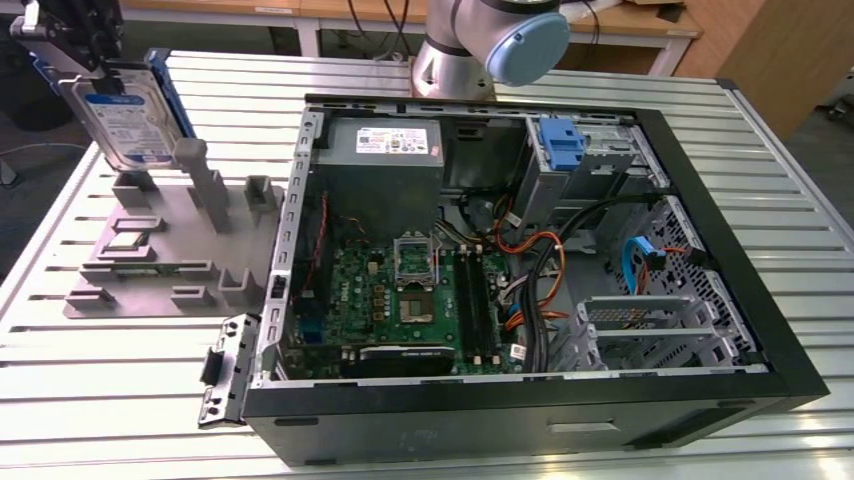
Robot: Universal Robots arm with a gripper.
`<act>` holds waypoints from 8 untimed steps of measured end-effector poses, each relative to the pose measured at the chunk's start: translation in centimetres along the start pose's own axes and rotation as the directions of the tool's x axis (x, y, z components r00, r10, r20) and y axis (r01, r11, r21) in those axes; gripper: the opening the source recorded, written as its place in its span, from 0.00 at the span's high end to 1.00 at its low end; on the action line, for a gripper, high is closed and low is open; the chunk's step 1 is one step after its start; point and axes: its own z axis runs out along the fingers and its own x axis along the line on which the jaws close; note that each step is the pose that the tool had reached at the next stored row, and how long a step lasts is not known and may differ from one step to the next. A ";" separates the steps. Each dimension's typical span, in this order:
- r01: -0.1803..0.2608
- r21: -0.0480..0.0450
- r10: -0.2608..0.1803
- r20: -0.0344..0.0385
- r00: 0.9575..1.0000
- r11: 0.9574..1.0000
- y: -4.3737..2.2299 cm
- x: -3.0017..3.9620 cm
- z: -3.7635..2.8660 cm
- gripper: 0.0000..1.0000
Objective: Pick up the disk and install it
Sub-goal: 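Pick up the disk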
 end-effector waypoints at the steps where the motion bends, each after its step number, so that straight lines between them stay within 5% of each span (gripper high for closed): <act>1: 0.000 0.000 0.000 0.000 1.000 1.000 0.00 -0.01 -0.15 0.65; 8: 0.000 0.000 0.000 0.000 1.000 1.000 0.02 -0.06 -1.11 0.65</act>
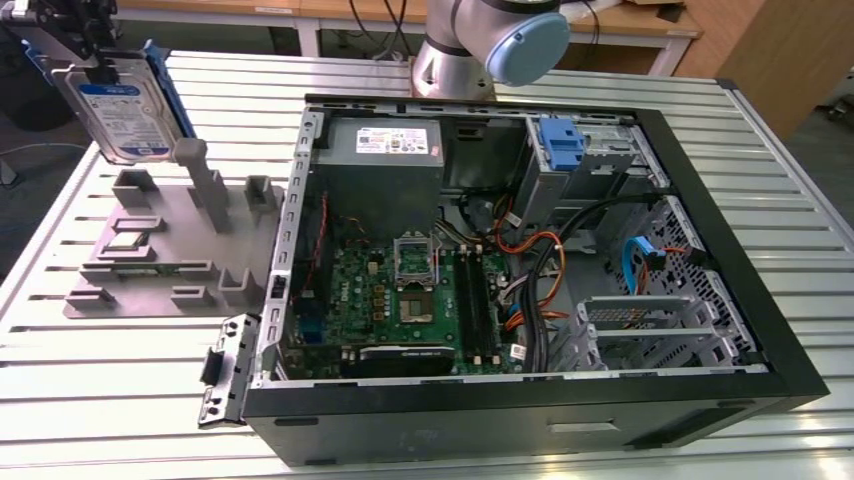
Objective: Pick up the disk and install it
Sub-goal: 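Pick up the disk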
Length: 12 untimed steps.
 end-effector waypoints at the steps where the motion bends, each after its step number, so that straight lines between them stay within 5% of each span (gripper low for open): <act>1: 0.000 0.000 0.000 0.000 1.000 1.000 0.00 0.00 0.00 0.65; 12: 0.000 0.000 0.000 0.000 1.000 1.000 0.01 -0.04 -0.62 0.65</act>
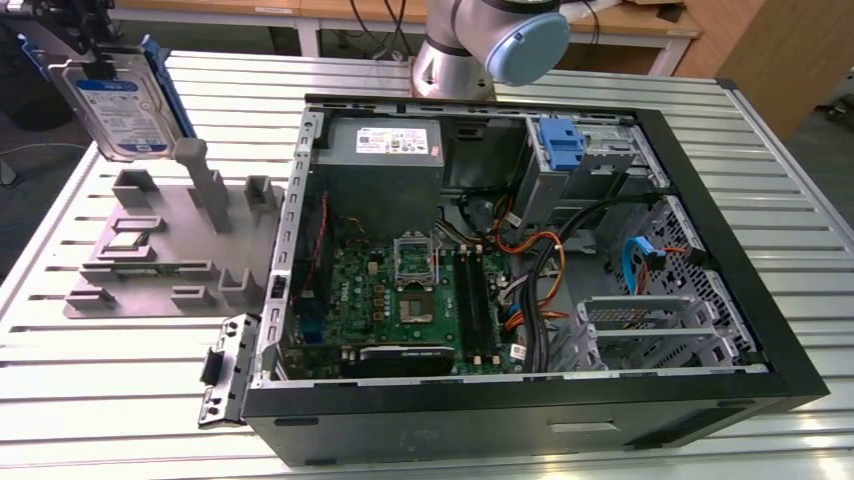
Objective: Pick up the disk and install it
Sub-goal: 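Pick up the disk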
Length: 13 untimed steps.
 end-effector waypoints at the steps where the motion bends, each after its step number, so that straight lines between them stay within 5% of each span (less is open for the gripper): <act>1: 0.000 0.000 0.000 0.000 1.000 1.000 0.00 -0.01 -0.16 0.65; 7: 0.000 0.000 0.000 0.000 1.000 1.000 0.02 -0.05 -0.96 0.65; 13: 0.000 0.000 0.000 0.000 1.000 1.000 0.02 -0.06 -1.00 0.65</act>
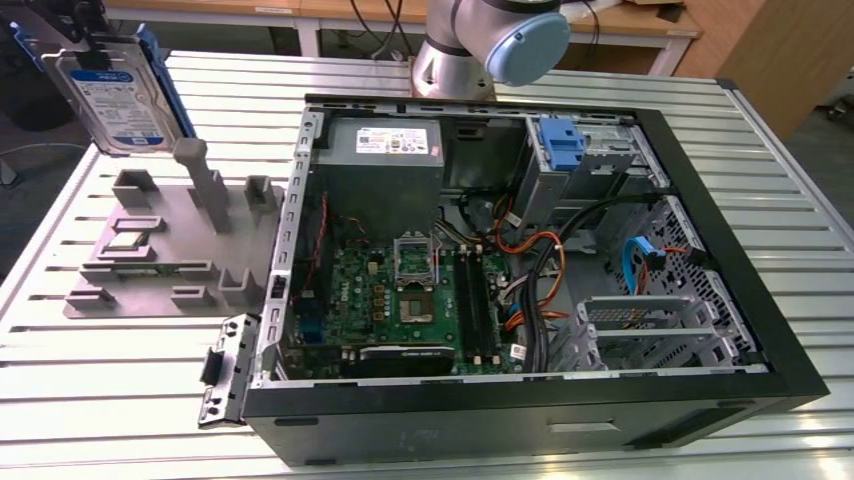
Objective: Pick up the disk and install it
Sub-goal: 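Pick up the disk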
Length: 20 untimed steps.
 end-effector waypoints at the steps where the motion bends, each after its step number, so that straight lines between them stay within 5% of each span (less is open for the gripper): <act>1: 0.000 0.000 0.000 0.000 1.000 1.000 0.00 0.00 0.00 0.65; 9: 0.000 0.000 0.000 0.000 1.000 1.000 0.00 0.00 -0.10 0.65; 20: 0.000 0.000 0.000 0.000 1.000 1.000 0.03 -0.08 -1.41 0.65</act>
